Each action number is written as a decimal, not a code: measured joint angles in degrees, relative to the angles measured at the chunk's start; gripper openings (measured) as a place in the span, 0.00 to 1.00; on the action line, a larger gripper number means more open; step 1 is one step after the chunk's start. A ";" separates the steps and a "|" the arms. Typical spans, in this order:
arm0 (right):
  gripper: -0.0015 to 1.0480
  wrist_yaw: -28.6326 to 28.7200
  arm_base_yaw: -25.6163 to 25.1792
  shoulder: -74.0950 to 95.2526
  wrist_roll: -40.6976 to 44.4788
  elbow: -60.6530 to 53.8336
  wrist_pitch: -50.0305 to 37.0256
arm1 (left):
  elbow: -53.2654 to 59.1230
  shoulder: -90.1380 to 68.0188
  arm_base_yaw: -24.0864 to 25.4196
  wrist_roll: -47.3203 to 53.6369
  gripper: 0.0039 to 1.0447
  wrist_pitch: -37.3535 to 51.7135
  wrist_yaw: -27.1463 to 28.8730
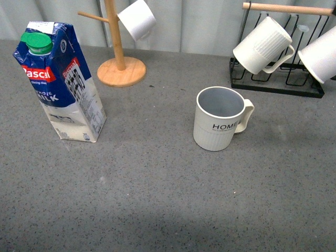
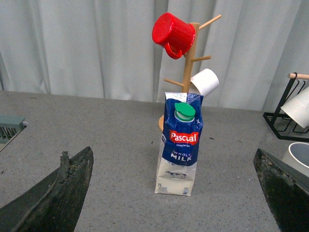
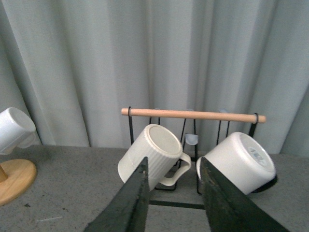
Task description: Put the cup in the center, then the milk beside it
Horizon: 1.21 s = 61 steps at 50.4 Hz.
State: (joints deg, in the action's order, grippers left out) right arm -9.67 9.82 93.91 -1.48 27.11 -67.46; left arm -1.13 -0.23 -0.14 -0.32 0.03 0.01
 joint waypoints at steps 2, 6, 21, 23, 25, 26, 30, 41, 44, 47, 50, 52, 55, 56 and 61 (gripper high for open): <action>0.21 0.61 -0.83 -2.36 0.48 -2.71 -0.17 | 0.00 0.02 0.00 0.02 0.94 0.00 0.00; 0.04 1.88 -2.10 -6.08 1.09 -7.69 0.02 | 0.00 0.02 0.00 0.02 0.94 0.00 -0.02; 0.01 4.96 -5.16 -20.74 1.38 -17.92 4.57 | 0.00 0.02 0.00 0.02 0.94 0.00 -0.02; 0.01 5.29 -5.46 -22.56 1.38 -18.82 5.51 | 0.00 0.02 0.00 0.00 0.94 0.00 -0.02; 0.01 5.49 -5.66 -24.00 1.38 -19.45 6.27 | 0.00 0.02 0.00 0.02 0.94 0.00 0.00; 0.01 6.10 -6.10 -24.96 1.38 -19.87 6.78 | 0.00 0.02 0.00 0.00 0.94 0.00 -0.02; 0.01 9.29 -8.83 -29.20 1.42 -21.53 9.44 | 0.00 0.02 0.00 0.00 0.94 0.00 0.00; 0.01 9.40 -9.68 -42.80 1.42 -25.07 19.39 | 0.00 0.00 0.00 0.02 0.94 0.00 -0.02; 0.01 9.42 -9.68 -46.05 1.42 -25.62 22.03 | 0.00 0.02 0.00 0.02 0.94 0.00 0.00; 0.01 9.57 -9.68 -48.35 1.44 -25.94 24.00 | 0.00 0.02 0.00 0.00 0.94 0.00 0.00; 0.01 9.57 -9.68 -50.58 1.42 -26.23 25.92 | 0.00 0.02 0.00 0.00 0.94 0.00 0.00; 0.01 9.55 -9.68 -51.91 1.42 -26.36 27.06 | 0.00 0.02 0.00 0.00 0.94 0.00 0.00; 0.01 9.57 -9.68 -54.88 1.42 -26.58 29.70 | 0.00 0.02 0.00 0.00 0.94 0.00 0.00; 0.01 9.55 -9.68 -56.13 1.42 -26.62 30.77 | 0.00 0.02 0.00 0.00 0.94 0.00 -0.02; 0.01 9.57 -9.68 -60.98 1.42 -26.82 35.15 | 0.00 0.02 0.00 0.02 0.94 0.00 0.00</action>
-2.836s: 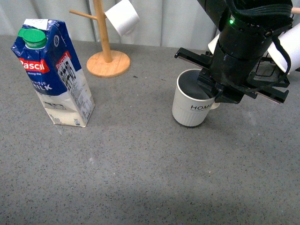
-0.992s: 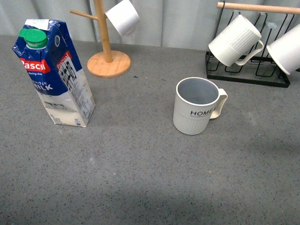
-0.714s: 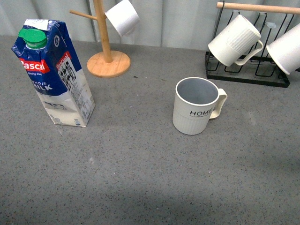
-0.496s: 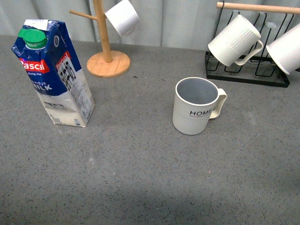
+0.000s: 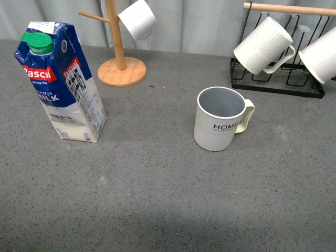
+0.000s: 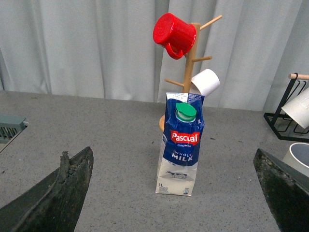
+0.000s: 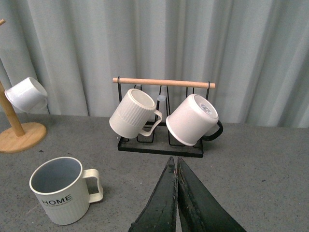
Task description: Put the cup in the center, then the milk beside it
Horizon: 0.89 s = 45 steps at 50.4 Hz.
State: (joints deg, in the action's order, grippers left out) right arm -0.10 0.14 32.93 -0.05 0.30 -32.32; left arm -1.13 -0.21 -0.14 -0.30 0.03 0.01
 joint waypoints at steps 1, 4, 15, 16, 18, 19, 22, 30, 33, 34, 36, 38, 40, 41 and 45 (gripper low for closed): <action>0.01 0.00 0.00 -1.05 0.00 0.00 1.01 | 0.00 0.00 0.00 0.00 0.94 0.00 0.00; 0.01 0.00 0.00 -3.91 0.00 0.00 3.63 | 0.00 0.00 0.00 -0.02 0.94 0.00 -0.02; 0.01 0.00 0.00 -10.29 0.00 -0.02 9.66 | 0.00 -0.02 0.00 -0.02 0.94 0.00 0.00; 0.01 0.00 0.00 -10.82 0.00 -0.02 10.16 | 0.00 0.00 0.00 -0.02 0.94 0.00 0.00; 0.01 0.00 0.00 -11.58 0.00 -0.02 10.93 | 0.00 0.00 0.00 0.00 0.94 0.00 0.00; 0.01 0.00 0.00 -12.11 0.00 -0.02 11.43 | 0.00 0.00 0.00 -0.02 0.94 0.00 -0.02; 0.01 0.00 0.00 -13.31 0.00 -0.02 12.59 | 0.00 0.00 0.00 0.00 0.94 0.00 0.00; 0.01 0.00 0.00 -17.20 0.00 -0.02 16.41 | 0.00 0.00 0.00 0.00 0.94 0.00 0.00; 0.01 0.00 0.00 -18.34 0.00 -0.02 17.51 | 0.00 0.00 0.00 0.00 0.94 0.00 0.00; 0.01 0.00 0.00 -18.69 0.00 -0.02 17.86 | 0.00 0.00 0.00 0.00 0.94 0.00 0.00; 0.01 0.00 0.00 -19.39 0.00 -0.02 18.58 | 0.00 0.00 0.00 -0.02 0.94 0.00 0.00; 0.01 0.00 0.00 -19.87 0.00 -0.02 19.06 | 0.00 0.00 0.00 -0.02 0.94 0.00 0.00; 0.01 0.00 0.00 -20.44 0.00 -0.02 19.61 | 0.00 0.00 0.00 -0.02 0.94 0.00 0.00; 0.01 0.00 0.00 -20.72 0.00 -0.02 19.89 | 0.00 0.00 0.00 0.00 0.94 0.00 0.00; 0.01 0.00 0.00 -21.70 0.00 -0.02 20.87 | 0.00 0.00 0.00 0.00 0.94 0.00 0.00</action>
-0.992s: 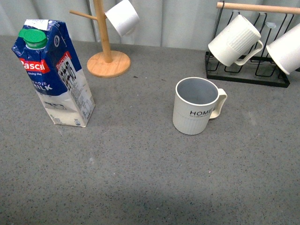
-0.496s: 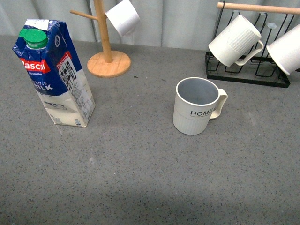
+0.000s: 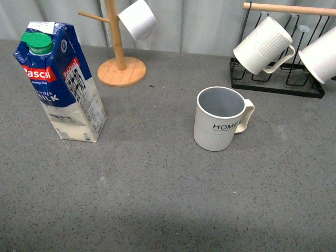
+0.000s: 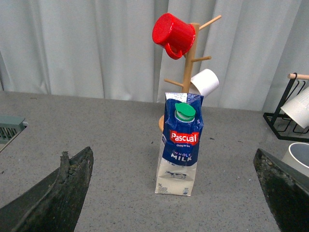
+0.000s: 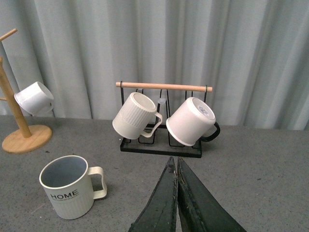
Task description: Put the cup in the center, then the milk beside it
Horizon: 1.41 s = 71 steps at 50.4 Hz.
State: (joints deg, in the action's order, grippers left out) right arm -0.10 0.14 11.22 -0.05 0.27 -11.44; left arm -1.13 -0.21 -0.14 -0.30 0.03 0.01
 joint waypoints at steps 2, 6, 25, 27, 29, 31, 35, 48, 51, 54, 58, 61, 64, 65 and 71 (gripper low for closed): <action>0.01 0.00 0.00 -0.63 0.00 0.00 0.66 | 0.00 0.00 0.00 -0.02 0.94 0.00 -0.02; 0.01 0.02 0.00 -2.21 0.00 0.00 2.29 | 0.00 0.00 0.00 0.00 0.94 0.00 0.00; 0.02 0.13 0.00 -10.93 0.09 0.04 11.34 | 0.00 0.02 0.00 0.00 0.94 0.00 0.00; 0.07 0.13 0.00 -10.93 0.07 0.04 11.34 | 0.00 0.02 0.00 0.00 0.94 0.00 0.00; 0.14 0.15 0.00 -10.97 0.07 0.04 11.34 | 0.00 0.02 0.00 0.00 0.94 0.00 0.00; 0.20 0.15 0.00 -10.97 0.07 0.04 11.34 | 0.00 0.02 0.00 0.00 0.94 0.00 0.00; 0.34 0.15 0.00 -10.97 0.07 0.04 11.34 | 0.00 0.02 0.00 0.00 0.94 0.00 0.00; 0.85 0.13 0.00 -10.97 0.04 0.04 11.34 | 0.00 0.02 0.00 0.00 0.94 0.00 0.00; 0.93 0.13 0.00 -10.97 0.00 0.04 11.34 | 0.00 0.02 0.00 0.00 0.94 0.00 0.00; 0.91 0.13 0.00 -10.97 0.02 0.04 11.34 | 0.00 0.02 0.00 0.00 0.94 0.00 0.00; 0.91 0.13 0.00 -10.97 0.02 0.04 11.34 | 0.00 0.02 0.00 0.00 0.94 0.00 0.00; 0.91 0.13 0.00 -10.97 0.02 0.04 11.34 | 0.00 0.02 0.00 0.00 0.94 0.00 0.00; 0.91 0.13 0.00 -10.97 0.02 0.04 11.34 | 0.00 0.02 0.00 0.00 0.94 0.00 0.00; 0.91 0.13 0.00 -10.97 0.02 0.04 11.34 | 0.00 0.02 0.00 0.00 0.94 0.00 0.00; 0.91 0.13 0.00 -10.97 0.02 0.04 11.34 | -2.08 -3.50 -2.01 -1.77 0.94 -6.21 7.15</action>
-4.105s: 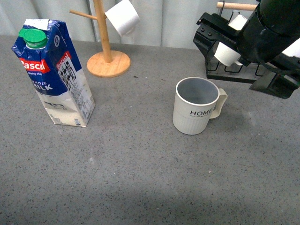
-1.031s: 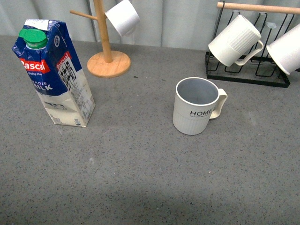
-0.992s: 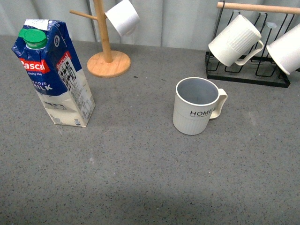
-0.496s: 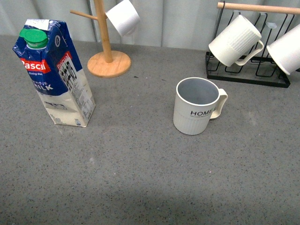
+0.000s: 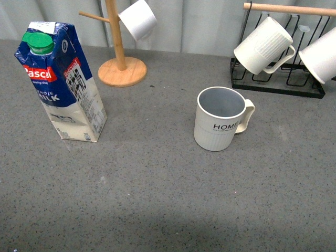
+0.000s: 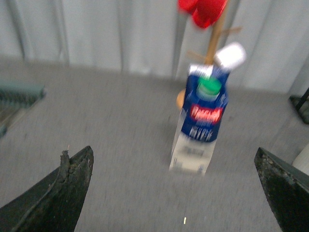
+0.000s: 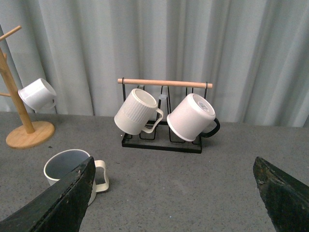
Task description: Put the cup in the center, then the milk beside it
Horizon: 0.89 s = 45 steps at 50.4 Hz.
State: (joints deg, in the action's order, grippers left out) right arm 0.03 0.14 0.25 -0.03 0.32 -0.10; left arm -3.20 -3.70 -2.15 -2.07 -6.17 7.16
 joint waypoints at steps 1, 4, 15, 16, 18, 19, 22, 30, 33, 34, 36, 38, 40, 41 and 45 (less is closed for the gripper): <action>0.91 0.00 0.00 0.00 0.00 0.00 0.00 | -0.70 -1.99 -0.20 -0.96 0.94 -1.53 0.92; 0.91 -0.09 0.00 -0.04 0.00 0.00 0.00 | -1.70 -7.34 -0.20 -1.68 0.94 -1.99 1.01; 0.91 -0.02 0.00 -0.04 0.00 0.00 0.00 | -5.11 -27.23 -0.22 -1.36 0.94 13.60 -1.16; 0.91 -0.02 0.00 -0.04 0.00 0.00 0.02 | -5.31 -28.28 -0.24 -1.18 0.94 14.58 -1.05; 0.91 -0.02 0.00 -0.04 0.00 0.00 0.02 | -5.86 -32.61 -0.35 -1.03 0.94 18.51 -1.16; 0.91 -0.04 0.00 -0.04 0.00 0.00 0.00 | -6.08 -34.75 -0.50 -1.01 0.94 20.39 -1.40; 0.91 -0.04 0.00 -0.04 0.00 0.00 0.02 | -6.67 -43.39 -0.76 -1.01 0.94 27.91 -1.84; 0.91 -0.02 0.00 -0.04 0.02 0.00 0.00 | -8.09 -59.06 -0.87 -1.01 0.94 39.63 -1.33; 0.91 -0.02 0.00 -0.04 0.02 0.00 0.02 | -8.83 -64.35 -0.87 -1.18 0.94 42.82 -1.33; 0.91 -0.04 0.00 -0.04 0.00 0.00 0.00 | -9.16 -66.34 -0.90 -1.27 0.94 43.82 -1.42; 0.91 -0.04 0.00 -0.04 0.02 0.00 0.02 | -9.66 -68.98 -1.09 -1.25 0.94 44.98 -1.36; 0.91 -0.04 0.00 -0.04 0.00 0.00 0.02 | -10.08 -71.34 -1.44 -1.14 0.94 46.29 -1.14; 0.91 -0.04 0.00 -0.04 0.02 0.00 0.02 | -10.67 -74.03 -1.95 -1.07 0.94 47.67 -0.81; 0.91 -0.02 0.00 -0.04 0.00 0.00 0.00 | -10.86 -74.60 -2.08 -1.09 0.94 47.87 -0.72; 0.91 -0.02 0.00 -0.04 0.02 0.00 0.00 | -12.17 -78.18 -2.97 -1.01 0.94 49.46 -0.46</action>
State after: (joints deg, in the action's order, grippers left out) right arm 0.01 0.14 0.21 -0.01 0.32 -0.10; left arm -15.38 -81.89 -5.13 -3.07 43.29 6.70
